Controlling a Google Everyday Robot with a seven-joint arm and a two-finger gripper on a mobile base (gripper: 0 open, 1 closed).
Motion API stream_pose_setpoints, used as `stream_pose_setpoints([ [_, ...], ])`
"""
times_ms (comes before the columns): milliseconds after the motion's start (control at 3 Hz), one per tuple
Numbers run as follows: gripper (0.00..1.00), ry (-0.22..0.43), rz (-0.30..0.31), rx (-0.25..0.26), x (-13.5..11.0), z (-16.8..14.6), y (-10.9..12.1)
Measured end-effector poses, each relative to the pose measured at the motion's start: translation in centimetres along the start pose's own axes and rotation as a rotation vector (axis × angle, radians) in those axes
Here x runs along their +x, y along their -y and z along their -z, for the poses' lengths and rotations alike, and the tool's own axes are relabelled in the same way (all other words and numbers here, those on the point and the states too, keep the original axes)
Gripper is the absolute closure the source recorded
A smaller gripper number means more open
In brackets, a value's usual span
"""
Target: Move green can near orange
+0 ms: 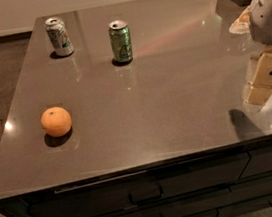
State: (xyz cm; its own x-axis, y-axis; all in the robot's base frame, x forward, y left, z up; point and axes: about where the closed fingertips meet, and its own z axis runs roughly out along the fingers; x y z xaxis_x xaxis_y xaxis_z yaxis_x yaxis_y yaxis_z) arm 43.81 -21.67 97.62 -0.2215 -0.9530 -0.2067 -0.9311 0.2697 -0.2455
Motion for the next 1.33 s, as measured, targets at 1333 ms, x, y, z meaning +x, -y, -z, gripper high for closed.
stream_pose_setpoints([
  [1333, 0.00, 0.098, -0.059, -0.016, -5.7, -3.9, 10.3],
])
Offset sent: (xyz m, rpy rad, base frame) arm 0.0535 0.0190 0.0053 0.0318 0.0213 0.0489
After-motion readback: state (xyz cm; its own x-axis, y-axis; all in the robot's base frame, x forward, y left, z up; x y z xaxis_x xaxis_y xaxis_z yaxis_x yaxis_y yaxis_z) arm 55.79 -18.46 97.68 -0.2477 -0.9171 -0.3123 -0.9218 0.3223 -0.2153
